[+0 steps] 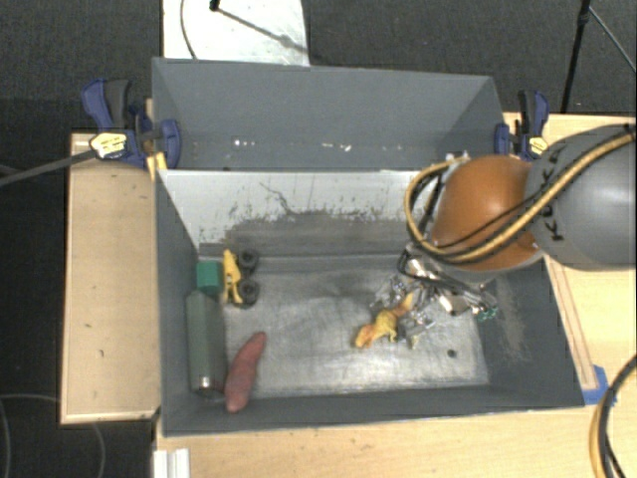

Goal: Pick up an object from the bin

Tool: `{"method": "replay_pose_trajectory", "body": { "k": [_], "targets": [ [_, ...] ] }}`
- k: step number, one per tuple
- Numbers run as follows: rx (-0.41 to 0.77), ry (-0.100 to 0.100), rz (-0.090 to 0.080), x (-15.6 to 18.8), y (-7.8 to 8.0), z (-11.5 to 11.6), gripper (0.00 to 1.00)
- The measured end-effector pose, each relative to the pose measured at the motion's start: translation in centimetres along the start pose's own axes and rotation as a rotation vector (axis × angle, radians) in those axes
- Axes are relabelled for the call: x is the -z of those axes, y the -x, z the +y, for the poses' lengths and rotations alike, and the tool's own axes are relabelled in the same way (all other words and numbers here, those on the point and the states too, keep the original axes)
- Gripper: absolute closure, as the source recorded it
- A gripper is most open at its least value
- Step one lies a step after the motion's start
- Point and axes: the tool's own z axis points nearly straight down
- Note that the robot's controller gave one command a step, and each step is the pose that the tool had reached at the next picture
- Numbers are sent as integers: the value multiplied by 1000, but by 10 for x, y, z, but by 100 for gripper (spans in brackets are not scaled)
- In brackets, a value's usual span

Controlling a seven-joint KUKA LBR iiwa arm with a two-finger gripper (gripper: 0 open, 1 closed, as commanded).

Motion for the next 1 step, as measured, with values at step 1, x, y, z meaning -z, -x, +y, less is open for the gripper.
{"method": "replay_pose_trajectory", "body": {
  "k": [1],
  "targets": [
    [-86, 1, 4, 137, 0, 7, 100]
  ]
}}
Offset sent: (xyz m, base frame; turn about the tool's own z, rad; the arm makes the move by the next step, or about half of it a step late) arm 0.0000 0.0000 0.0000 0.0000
